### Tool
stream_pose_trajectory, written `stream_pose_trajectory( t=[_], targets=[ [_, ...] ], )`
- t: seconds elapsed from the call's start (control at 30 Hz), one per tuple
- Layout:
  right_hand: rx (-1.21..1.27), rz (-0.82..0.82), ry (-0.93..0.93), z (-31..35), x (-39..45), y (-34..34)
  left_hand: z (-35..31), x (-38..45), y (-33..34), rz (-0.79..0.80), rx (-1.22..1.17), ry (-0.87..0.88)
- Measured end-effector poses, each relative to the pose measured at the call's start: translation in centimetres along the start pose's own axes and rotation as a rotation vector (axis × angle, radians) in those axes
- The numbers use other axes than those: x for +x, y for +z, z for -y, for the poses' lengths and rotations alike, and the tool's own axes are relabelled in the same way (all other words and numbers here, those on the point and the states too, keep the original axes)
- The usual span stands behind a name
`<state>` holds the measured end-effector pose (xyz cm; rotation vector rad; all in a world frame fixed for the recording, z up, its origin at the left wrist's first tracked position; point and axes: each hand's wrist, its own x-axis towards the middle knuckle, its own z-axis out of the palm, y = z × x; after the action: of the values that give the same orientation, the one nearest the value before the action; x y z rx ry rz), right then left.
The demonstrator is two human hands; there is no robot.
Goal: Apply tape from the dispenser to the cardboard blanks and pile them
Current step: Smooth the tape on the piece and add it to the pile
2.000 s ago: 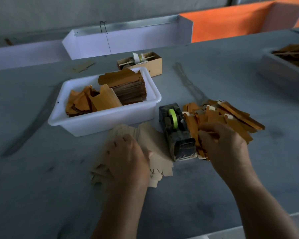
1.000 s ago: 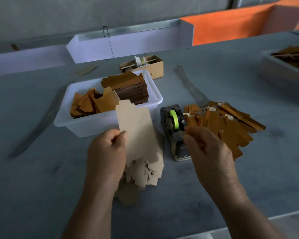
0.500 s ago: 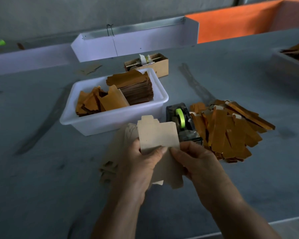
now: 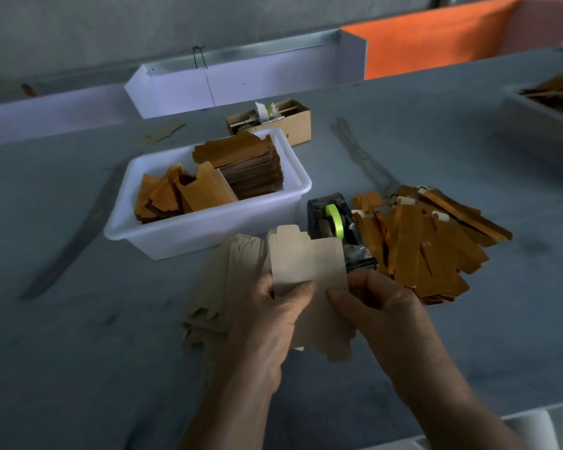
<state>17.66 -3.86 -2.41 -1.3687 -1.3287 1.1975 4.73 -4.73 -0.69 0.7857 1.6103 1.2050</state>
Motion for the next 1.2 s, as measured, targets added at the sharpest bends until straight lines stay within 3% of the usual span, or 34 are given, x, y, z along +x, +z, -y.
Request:
stream_pose_trajectory(
  t=[0.1,0.2,0.4,0.53,0.63,0.77,0.83,0.97,1.2],
  targets=[
    [-0.294,-0.100,-0.172,0.1,-0.7,0.6,0.1,-0.1,-0.1,-0.007,0.060,0.031],
    [-0.371,-0.121,-0.277,0.2,-1.2,1.5,0.1,-0.2,0.0,-0.014,0.154,0.097],
    [-0.085,0.152,-0.130,0.5,-1.5,1.9,-0.2,-0.7,-0.8,0.038,0.154,0.084],
    [-0.039,0.178,-0.045,0.3,-0.9,1.1,-0.8,-1.3,-1.5,0.263,0.232,0.172],
    [-0.028,0.204,0.024,0.4,-0.7,1.1,-0.9,-1.5,-1.5,0.270,0.283,0.183],
    [-0.172,0.072,0.011,0.2,-0.4,0.7,-0.9,-1.4,-2.3,0.324,0.350,0.106],
    [-0.017,0.124,0.092,0.3,-0.2,0.3,-1.2,-1.5,-2.3,0.393,0.320,0.071],
    [0.341,0.217,0.229,0.7,0.0,0.2,-0.8,-1.2,-2.0,0.257,0.274,0.034],
    [0.371,0.135,0.220,0.8,0.1,1.1,-0.1,-1.7,-1.2,-0.037,0.377,0.242]
  ],
)
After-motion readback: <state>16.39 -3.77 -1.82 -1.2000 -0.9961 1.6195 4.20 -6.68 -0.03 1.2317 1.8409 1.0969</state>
